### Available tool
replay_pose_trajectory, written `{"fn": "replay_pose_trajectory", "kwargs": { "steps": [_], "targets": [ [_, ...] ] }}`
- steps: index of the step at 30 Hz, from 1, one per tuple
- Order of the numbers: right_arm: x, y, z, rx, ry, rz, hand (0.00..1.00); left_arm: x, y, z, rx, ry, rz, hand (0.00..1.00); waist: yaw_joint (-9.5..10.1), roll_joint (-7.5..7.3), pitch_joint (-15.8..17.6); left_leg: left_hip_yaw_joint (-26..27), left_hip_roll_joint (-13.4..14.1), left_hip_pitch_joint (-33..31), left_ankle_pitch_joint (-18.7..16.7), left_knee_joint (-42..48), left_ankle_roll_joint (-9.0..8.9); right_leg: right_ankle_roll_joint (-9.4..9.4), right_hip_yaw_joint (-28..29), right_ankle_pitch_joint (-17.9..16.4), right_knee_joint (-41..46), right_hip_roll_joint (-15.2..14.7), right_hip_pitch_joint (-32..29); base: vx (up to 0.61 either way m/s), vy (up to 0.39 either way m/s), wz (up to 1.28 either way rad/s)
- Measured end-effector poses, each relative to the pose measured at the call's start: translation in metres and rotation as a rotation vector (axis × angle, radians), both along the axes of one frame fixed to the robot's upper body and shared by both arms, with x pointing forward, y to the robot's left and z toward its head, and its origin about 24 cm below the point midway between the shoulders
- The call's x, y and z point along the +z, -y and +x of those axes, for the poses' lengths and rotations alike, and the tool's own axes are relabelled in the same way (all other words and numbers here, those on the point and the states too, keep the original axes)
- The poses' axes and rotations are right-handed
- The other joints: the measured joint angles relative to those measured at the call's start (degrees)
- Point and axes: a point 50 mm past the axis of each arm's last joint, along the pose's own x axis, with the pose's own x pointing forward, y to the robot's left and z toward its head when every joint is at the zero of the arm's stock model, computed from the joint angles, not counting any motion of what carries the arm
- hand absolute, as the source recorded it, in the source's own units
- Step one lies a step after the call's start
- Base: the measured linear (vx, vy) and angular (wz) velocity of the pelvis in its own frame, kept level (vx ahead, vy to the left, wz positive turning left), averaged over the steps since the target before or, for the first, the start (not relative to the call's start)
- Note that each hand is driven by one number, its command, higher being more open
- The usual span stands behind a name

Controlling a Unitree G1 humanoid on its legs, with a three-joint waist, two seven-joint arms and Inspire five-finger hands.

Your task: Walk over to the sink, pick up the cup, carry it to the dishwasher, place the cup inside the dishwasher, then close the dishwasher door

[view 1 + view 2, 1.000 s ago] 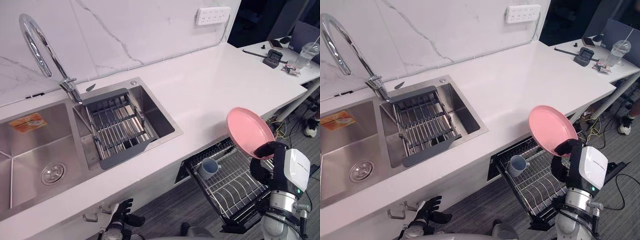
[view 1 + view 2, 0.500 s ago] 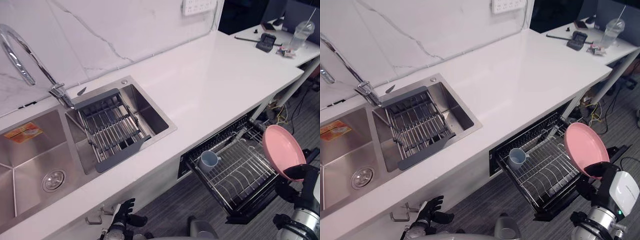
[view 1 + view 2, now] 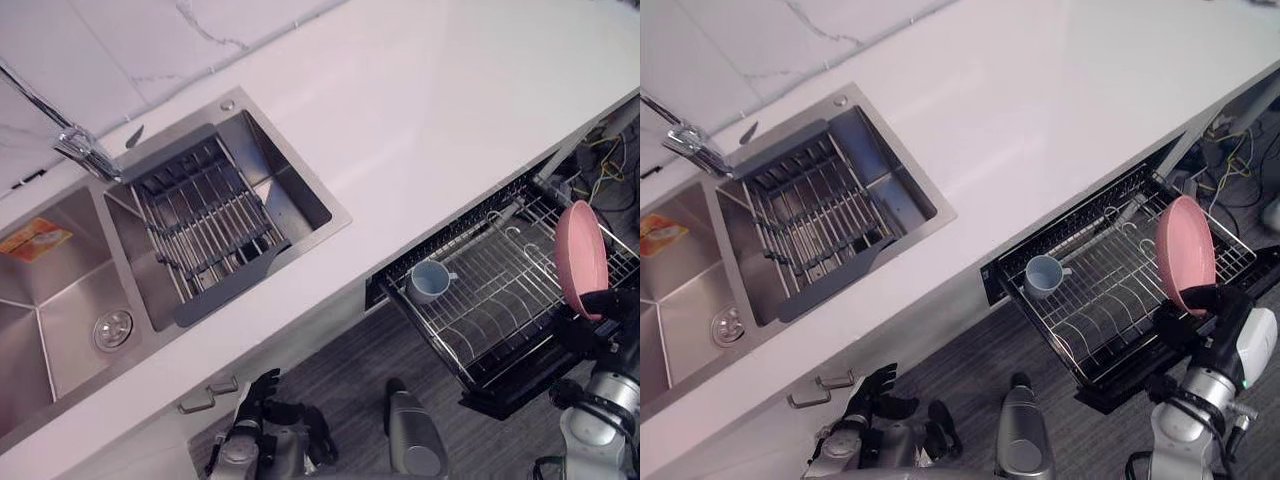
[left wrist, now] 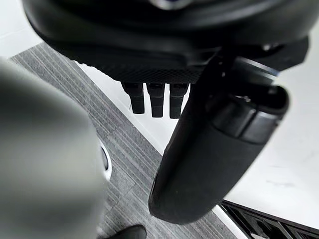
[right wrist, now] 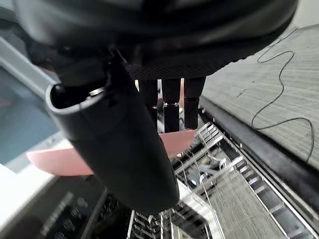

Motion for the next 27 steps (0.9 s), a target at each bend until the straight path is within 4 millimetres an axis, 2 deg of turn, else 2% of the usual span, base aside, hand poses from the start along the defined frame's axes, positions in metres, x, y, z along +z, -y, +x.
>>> {"fn": "replay_pose_trajectory", "kwargs": {
  "steps": [6, 7, 8, 9, 10, 15, 18, 27],
  "targets": [
    [-0.023, 0.008, 0.028, 0.047, -0.063, 0.137, 0.3, 0.006, 0.014, 0.014, -0.016, 0.046, -0.039, 0.9, 0.57, 0.04, 2.54, 1.04, 0.1, -0.66, 0.02, 0.29, 0.01, 0.21, 0.46, 0.17, -0.19, -0.01, -0.67, 0.04, 0.016, -0.04],
    [-0.025, 0.008, 0.033, 0.055, -0.067, 0.159, 0.3, 0.008, 0.017, 0.017, -0.019, 0.055, -0.048, 0.9, 0.77, 0.48, 2.94, 1.04, 0.1, -0.76, 0.03, 0.29, 0.0, 0.24, 0.62, 0.19, -0.25, -0.03, -0.74, 0.0, 0.0, 0.0],
    [-0.025, 0.009, 0.035, 0.057, -0.067, 0.171, 0.3, 0.009, 0.019, 0.019, -0.021, 0.062, -0.051, 0.9, 0.91, 0.57, 3.26, 1.06, 0.08, -0.77, 0.03, 0.29, 0.0, 0.24, 0.62, 0.19, -0.26, -0.05, -0.75, 0.0, 0.0, 0.0],
    [-0.025, 0.01, 0.04, 0.067, -0.061, 0.191, 0.3, 0.009, 0.021, 0.021, -0.022, 0.067, -0.057, 0.9, 0.98, 0.03, 3.76, 1.07, 0.04, -1.12, 0.03, 0.2, 0.0, 0.27, 0.62, 0.2, -0.3, -0.09, -1.13, 0.0, 0.0, 0.0],
    [-0.026, 0.01, 0.044, 0.068, -0.058, 0.209, 0.3, 0.01, 0.022, 0.022, -0.024, 0.073, -0.059, 0.9, 0.97, 0.44, 3.93, 1.06, 0.03, -1.15, 0.04, 0.21, 0.0, 0.27, 0.6, 0.21, -0.35, -0.12, -1.15, 0.0, 0.0, 0.0],
    [-0.017, 0.014, 0.062, 0.092, -0.033, 0.222, 0.3, 0.013, 0.024, 0.026, -0.034, 0.09, -0.063, 0.9, 1.02, 0.44, 5.01, 0.95, -0.2, -1.17, 0.07, -0.09, 0.02, 0.4, 0.45, 0.28, -0.51, -0.37, -1.13, 0.0, 0.0, 0.0],
    [-0.011, 0.01, 0.071, 0.113, -0.008, 0.22, 0.3, 0.014, 0.025, 0.028, -0.037, 0.096, -0.064, 0.9, 0.99, 0.47, 5.68, 0.86, -0.38, -1.27, 0.25, -0.31, 0.13, 0.61, 0.37, 0.5, -0.87, -0.53, -1.1, 0.0, 0.0, 0.0],
    [-0.012, -0.015, 0.084, 0.221, -0.044, 0.184, 0.3, 0.014, 0.027, 0.029, -0.04, 0.098, -0.064, 0.9, 1.22, 0.41, 5.72, 0.08, -0.83, -1.39, 1.67, -2.3, 0.19, 0.8, -0.57, 1.99, -3.4, -0.76, -0.33, -0.01, 0.004, 0.05]
  ]
}}
